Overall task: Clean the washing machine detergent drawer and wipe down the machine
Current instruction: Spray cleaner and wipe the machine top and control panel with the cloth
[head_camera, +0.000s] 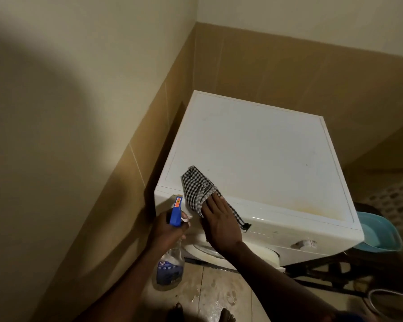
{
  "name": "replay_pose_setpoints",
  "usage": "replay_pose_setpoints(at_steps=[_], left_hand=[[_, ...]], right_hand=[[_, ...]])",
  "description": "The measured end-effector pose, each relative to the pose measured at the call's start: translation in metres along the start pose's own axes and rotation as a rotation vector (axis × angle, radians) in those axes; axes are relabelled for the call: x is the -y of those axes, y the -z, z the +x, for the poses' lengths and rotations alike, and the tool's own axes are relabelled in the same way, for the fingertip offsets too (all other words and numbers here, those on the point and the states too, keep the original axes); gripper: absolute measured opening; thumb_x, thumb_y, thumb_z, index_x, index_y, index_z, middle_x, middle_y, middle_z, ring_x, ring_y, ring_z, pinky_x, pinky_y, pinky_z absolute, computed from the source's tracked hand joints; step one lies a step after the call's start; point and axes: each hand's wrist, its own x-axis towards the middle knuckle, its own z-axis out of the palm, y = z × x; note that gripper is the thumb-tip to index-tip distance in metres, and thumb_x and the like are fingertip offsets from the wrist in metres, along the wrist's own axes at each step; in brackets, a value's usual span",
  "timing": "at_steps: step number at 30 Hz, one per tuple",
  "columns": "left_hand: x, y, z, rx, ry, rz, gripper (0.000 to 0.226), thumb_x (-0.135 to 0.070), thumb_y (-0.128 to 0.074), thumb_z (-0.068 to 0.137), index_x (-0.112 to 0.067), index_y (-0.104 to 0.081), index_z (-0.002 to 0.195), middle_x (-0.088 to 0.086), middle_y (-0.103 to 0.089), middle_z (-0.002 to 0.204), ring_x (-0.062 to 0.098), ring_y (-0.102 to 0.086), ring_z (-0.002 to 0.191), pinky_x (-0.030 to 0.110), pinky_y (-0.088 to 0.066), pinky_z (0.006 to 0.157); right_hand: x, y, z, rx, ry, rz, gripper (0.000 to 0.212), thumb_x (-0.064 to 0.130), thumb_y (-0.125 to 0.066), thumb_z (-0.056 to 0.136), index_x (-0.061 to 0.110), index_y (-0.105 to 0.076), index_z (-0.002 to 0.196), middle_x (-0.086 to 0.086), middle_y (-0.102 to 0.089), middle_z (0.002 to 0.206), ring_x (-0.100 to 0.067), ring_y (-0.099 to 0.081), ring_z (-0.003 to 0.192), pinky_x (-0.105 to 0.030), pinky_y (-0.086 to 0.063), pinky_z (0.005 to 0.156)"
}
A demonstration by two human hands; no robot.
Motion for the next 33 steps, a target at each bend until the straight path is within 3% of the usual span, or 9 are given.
replay_pose_setpoints(at_steps=[4,6,8,10,13,18,24,30,33], left_hand=[[-0.002,-0.012,-0.004,0.03,0.0,0.014,0.018,-0.009,-0.075,0.083,-0.019,-0.061,0.088,0.008,-0.069,0.08,0.015,-0.066,0.055,0.026,-0.054,0.058],[-0.004,-0.017,-0.006,0.04,-0.021,0.035,0.018,-0.008,-0.077,0.082,-0.018,-0.063,0.089,0.008,-0.069,0.078,0.017,-0.066,0.055,0.031,-0.058,0.061],[-0.006,-0.024,-0.008,0.049,-0.058,0.051,0.018,-0.007,-0.077,0.081,-0.018,-0.063,0.086,0.008,-0.069,0.072,0.019,-0.067,0.055,0.035,-0.059,0.064],[-0.008,-0.033,-0.012,0.064,-0.083,0.06,0.018,-0.005,-0.076,0.081,-0.017,-0.063,0.084,0.008,-0.068,0.07,0.019,-0.067,0.053,0.037,-0.059,0.064],[-0.011,-0.051,-0.018,0.084,-0.092,0.067,0.018,-0.005,-0.077,0.08,-0.016,-0.063,0.082,0.009,-0.071,0.076,0.02,-0.069,0.054,0.04,-0.061,0.066],[-0.02,-0.082,-0.034,0.125,-0.122,0.069,0.02,-0.005,-0.078,0.08,-0.015,-0.061,0.082,0.009,-0.069,0.079,0.02,-0.068,0.056,0.033,-0.06,0.062],[-0.021,-0.12,-0.047,0.182,-0.117,0.134,0.025,-0.015,-0.082,0.078,-0.014,-0.058,0.072,0.003,-0.065,0.06,0.017,-0.066,0.051,0.031,-0.058,0.063],[-0.029,-0.15,-0.057,0.252,-0.156,0.146,0.024,-0.014,-0.082,0.078,-0.014,-0.059,0.074,0.001,-0.064,0.063,0.015,-0.064,0.049,0.03,-0.055,0.063],[-0.035,-0.166,-0.06,0.317,-0.215,0.232,0.028,-0.017,-0.082,0.079,-0.013,-0.056,0.069,-0.001,-0.06,0.057,0.009,-0.064,0.047,0.028,-0.055,0.064]], right_hand=[[-0.01,0.013,-0.014,-0.072,0.02,0.173,0.048,-0.001,-0.052,0.081,0.012,-0.057,0.127,-0.005,-0.057,0.133,-0.022,-0.05,0.125,-0.035,-0.042,0.103],[-0.017,0.026,-0.018,-0.104,-0.056,0.277,0.039,0.002,-0.053,0.077,0.015,-0.061,0.114,-0.003,-0.064,0.113,-0.023,-0.061,0.1,-0.033,-0.05,0.081],[-0.027,0.042,-0.023,-0.186,-0.208,0.531,0.031,0.011,-0.046,0.08,0.016,-0.062,0.106,-0.001,-0.067,0.098,-0.02,-0.062,0.085,-0.03,-0.049,0.071],[-0.041,0.062,-0.025,-0.307,-0.337,0.783,0.035,0.011,-0.043,0.084,0.013,-0.064,0.112,-0.001,-0.07,0.105,-0.013,-0.064,0.091,-0.024,-0.051,0.077],[-0.07,0.096,-0.019,-0.465,-0.571,0.925,0.037,0.005,-0.046,0.092,0.011,-0.06,0.125,-0.001,-0.068,0.114,-0.01,-0.062,0.098,-0.011,-0.049,0.08],[-0.139,0.151,-0.014,-0.737,-0.904,1.03,0.032,0.013,-0.05,0.082,0.014,-0.065,0.111,-0.005,-0.068,0.106,-0.026,-0.063,0.1,-0.044,-0.055,0.083],[-0.185,0.187,-0.037,-0.841,-0.92,1.004,0.029,0.013,-0.051,0.08,0.039,-0.064,0.079,0.006,-0.066,0.095,-0.024,-0.062,0.098,-0.049,-0.054,0.086],[-0.202,0.187,-0.065,-0.846,-0.962,1.005,0.029,0.008,-0.051,0.082,0.034,-0.064,0.074,0.008,-0.064,0.086,-0.016,-0.06,0.086,-0.047,-0.053,0.081],[-0.209,0.188,-0.078,-0.835,-0.972,0.978,0.026,0.013,-0.052,0.08,0.035,-0.065,0.076,0.005,-0.065,0.089,-0.02,-0.061,0.09,-0.048,-0.053,0.081]])
